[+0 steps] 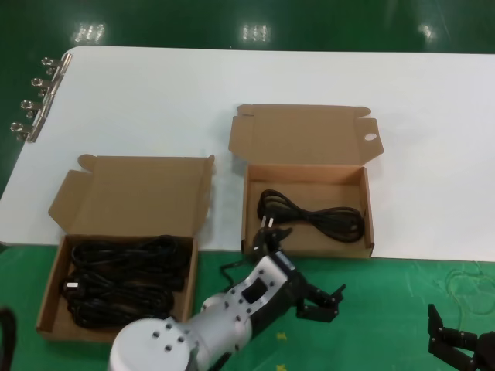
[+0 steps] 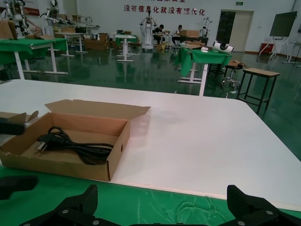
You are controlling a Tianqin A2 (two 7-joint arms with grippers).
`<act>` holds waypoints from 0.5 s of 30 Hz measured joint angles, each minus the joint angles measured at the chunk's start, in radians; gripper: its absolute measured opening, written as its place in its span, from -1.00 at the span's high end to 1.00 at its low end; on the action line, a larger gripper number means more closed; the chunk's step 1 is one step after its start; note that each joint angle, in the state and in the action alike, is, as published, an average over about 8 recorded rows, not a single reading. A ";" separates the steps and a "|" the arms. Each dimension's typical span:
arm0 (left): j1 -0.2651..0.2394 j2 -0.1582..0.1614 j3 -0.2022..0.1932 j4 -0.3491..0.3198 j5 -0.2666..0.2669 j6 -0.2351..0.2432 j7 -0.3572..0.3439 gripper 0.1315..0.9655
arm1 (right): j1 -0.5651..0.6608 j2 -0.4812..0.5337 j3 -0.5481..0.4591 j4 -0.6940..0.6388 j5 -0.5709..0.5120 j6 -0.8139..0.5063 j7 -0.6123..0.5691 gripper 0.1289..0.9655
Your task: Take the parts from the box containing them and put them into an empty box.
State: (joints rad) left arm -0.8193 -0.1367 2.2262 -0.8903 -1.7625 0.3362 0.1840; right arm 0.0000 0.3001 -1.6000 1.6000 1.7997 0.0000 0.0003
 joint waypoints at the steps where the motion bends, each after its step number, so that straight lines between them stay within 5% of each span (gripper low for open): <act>1: 0.020 -0.004 -0.016 -0.018 -0.001 -0.008 -0.005 -0.98 | 0.000 0.000 0.000 0.000 0.000 0.000 0.000 -1.00; 15: 0.302 -0.060 -0.231 -0.262 -0.014 -0.124 -0.068 -1.00 | 0.000 0.000 0.000 0.000 0.000 0.000 0.000 -1.00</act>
State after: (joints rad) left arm -0.5168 -0.1970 1.9950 -1.1523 -1.7763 0.2122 0.1162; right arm 0.0000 0.3000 -1.6000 1.6000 1.7999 0.0000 0.0003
